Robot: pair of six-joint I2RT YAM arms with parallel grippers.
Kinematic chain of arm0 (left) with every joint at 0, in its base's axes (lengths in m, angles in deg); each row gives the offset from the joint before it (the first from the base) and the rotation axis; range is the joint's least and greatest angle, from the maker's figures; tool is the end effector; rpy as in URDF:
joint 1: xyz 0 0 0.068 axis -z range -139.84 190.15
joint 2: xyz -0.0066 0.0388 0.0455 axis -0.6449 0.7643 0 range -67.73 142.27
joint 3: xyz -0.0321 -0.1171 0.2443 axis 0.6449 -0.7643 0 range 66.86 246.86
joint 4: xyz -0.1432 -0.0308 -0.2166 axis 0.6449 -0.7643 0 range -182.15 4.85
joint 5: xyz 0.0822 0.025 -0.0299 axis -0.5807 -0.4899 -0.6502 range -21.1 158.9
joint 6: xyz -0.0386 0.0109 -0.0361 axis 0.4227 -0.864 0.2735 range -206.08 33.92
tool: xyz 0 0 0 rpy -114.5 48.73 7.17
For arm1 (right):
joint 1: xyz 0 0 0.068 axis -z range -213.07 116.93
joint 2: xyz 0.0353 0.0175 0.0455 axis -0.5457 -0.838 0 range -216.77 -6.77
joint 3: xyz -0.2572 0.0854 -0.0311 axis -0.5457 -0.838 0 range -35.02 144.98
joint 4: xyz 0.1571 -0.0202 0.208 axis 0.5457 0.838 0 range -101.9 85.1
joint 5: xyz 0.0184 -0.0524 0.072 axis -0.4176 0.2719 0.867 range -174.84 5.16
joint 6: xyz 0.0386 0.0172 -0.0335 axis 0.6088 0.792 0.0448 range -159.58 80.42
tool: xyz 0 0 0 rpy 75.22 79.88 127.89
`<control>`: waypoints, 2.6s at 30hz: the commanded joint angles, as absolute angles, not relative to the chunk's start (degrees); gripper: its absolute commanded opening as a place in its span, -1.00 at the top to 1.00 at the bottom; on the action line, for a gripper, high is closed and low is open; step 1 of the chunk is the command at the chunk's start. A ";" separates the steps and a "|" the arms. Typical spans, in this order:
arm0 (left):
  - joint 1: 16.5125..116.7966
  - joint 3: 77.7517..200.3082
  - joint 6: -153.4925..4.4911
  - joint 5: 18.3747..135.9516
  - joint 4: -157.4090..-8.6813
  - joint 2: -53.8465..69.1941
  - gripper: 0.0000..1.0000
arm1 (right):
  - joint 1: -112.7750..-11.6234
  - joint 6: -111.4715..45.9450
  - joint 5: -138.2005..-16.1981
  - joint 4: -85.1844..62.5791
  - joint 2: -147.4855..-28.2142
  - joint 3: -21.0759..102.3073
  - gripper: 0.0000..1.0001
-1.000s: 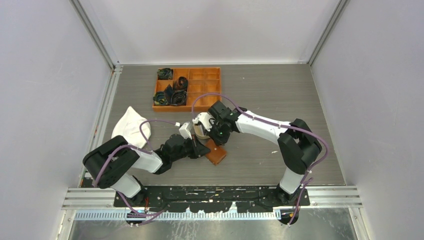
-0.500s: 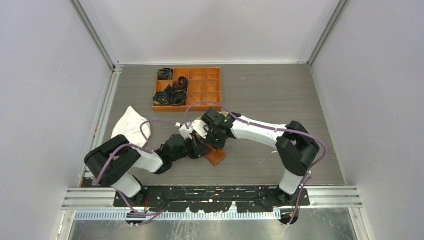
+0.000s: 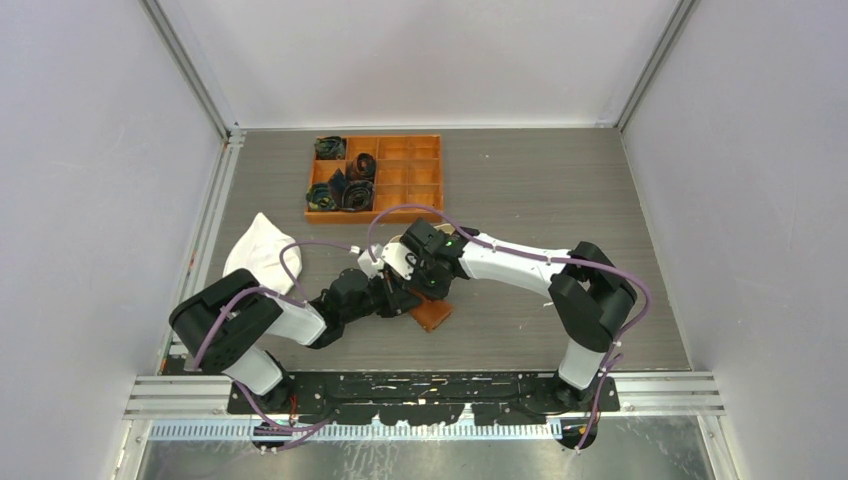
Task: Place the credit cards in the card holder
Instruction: Close the card holder at the center of the board.
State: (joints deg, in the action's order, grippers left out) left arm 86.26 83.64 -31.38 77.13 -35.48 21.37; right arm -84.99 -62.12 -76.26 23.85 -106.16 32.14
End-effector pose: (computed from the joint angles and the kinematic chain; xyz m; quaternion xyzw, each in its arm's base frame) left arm 0.1685 -0.1824 0.1201 -0.0226 0.8307 -0.4641 0.3065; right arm 0.2075 0.2736 0.1927 -0.6036 0.7707 0.1193 0.1656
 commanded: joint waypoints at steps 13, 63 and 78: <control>86.21 83.21 -33.70 77.07 -34.60 22.27 0.91 | -86.39 -62.34 -73.85 24.48 -105.75 32.47 0.62; 85.95 78.63 -34.67 75.20 -27.20 22.09 0.96 | -88.34 -59.20 -76.30 22.63 -111.72 30.19 0.98; 85.96 75.31 -36.95 75.29 -12.38 28.20 0.94 | -87.61 -54.52 -74.98 22.69 -115.80 30.83 0.98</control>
State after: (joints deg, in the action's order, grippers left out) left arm 86.15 76.71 -32.69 76.06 -17.62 26.33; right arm -87.27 -57.69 -78.84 24.00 -108.76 33.89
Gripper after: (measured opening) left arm 0.026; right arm 0.048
